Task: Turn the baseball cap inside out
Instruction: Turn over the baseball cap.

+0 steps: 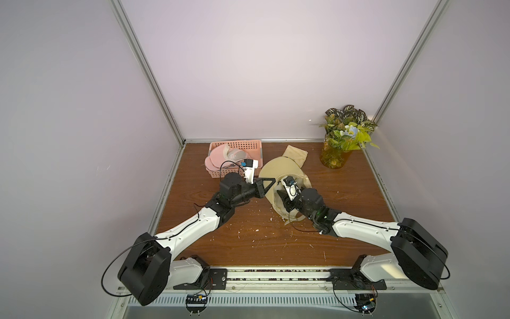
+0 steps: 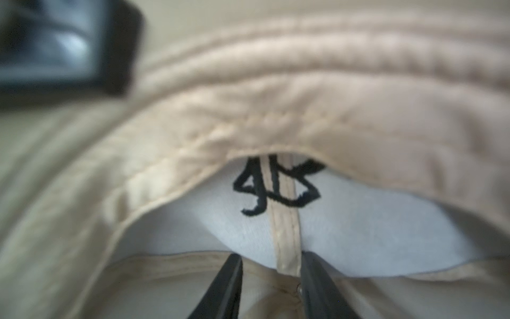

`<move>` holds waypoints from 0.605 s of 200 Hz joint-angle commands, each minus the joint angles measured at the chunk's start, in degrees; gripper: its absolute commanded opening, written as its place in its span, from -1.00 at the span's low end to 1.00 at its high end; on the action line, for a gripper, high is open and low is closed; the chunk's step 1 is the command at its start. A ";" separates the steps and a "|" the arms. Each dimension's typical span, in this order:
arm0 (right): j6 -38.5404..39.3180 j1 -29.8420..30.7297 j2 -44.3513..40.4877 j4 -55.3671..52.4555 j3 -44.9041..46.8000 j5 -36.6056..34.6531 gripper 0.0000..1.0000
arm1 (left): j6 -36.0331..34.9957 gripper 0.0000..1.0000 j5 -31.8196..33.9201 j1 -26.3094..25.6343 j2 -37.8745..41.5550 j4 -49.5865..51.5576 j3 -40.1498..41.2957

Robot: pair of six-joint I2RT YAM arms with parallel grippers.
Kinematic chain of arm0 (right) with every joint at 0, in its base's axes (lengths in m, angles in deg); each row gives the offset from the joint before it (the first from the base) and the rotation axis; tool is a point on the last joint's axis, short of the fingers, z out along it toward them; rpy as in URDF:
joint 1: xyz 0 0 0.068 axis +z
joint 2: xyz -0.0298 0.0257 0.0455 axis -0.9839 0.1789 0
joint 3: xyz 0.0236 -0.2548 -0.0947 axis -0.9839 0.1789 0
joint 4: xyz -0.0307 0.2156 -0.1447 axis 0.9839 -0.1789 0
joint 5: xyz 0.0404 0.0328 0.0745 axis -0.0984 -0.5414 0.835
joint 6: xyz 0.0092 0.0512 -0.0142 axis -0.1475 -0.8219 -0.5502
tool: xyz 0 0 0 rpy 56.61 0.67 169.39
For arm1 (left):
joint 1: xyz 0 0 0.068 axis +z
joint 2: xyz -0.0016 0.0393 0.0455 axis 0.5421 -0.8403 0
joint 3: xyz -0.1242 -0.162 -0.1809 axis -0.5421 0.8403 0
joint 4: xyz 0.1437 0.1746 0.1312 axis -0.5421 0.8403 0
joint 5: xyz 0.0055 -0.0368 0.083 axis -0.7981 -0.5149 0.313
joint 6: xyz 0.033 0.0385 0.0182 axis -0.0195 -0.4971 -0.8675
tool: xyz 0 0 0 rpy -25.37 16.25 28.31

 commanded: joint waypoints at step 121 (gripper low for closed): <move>1.23 0.20 -6.36 -8.66 -1.42 7.45 -0.16 | -7.61 -1.00 4.88 0.37 0.89 10.49 -6.55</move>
